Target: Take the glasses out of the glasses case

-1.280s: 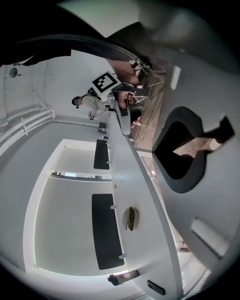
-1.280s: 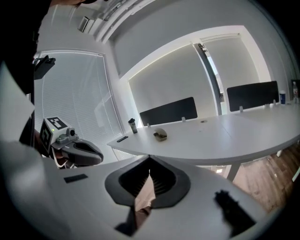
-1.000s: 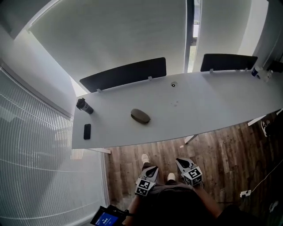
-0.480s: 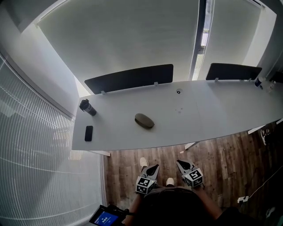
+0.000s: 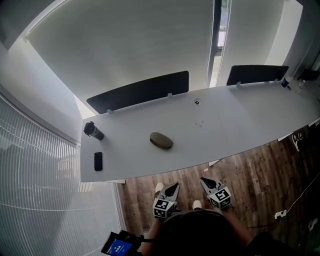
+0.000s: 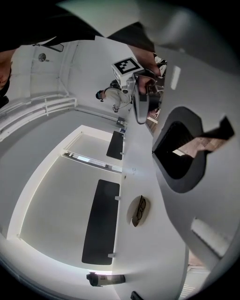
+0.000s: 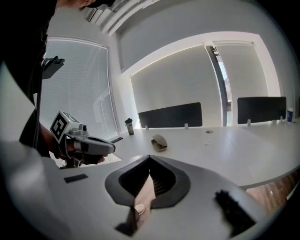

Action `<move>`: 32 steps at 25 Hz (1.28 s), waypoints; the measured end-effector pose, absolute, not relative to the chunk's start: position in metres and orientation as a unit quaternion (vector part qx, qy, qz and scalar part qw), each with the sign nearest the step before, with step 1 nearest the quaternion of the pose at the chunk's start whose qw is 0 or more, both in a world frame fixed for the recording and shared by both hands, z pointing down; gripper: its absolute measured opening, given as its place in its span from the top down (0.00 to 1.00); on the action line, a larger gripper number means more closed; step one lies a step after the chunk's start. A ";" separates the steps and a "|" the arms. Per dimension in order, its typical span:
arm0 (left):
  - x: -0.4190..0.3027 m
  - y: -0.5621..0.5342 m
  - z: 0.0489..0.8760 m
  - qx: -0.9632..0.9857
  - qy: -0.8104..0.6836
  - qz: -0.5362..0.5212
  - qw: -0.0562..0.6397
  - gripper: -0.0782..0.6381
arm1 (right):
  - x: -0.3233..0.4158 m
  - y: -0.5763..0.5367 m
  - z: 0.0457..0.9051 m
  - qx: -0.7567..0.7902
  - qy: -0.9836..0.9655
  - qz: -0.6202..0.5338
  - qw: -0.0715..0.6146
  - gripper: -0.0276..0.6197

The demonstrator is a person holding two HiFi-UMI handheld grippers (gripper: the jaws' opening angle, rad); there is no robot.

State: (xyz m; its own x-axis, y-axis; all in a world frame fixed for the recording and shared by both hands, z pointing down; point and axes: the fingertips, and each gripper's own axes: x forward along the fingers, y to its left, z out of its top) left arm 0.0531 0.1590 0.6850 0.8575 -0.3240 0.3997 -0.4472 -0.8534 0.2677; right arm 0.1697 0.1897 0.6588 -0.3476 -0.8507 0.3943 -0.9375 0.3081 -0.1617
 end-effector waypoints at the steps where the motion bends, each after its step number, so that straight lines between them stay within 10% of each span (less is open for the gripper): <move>1: 0.053 0.155 0.687 0.948 -0.197 0.174 0.178 0.89 | 0.168 0.184 0.658 0.559 -0.801 0.179 0.121 0.95; 32: 0.031 -0.014 0.680 0.962 0.002 0.240 0.129 0.89 | 0.089 0.019 0.629 0.645 -0.740 0.177 0.072 0.95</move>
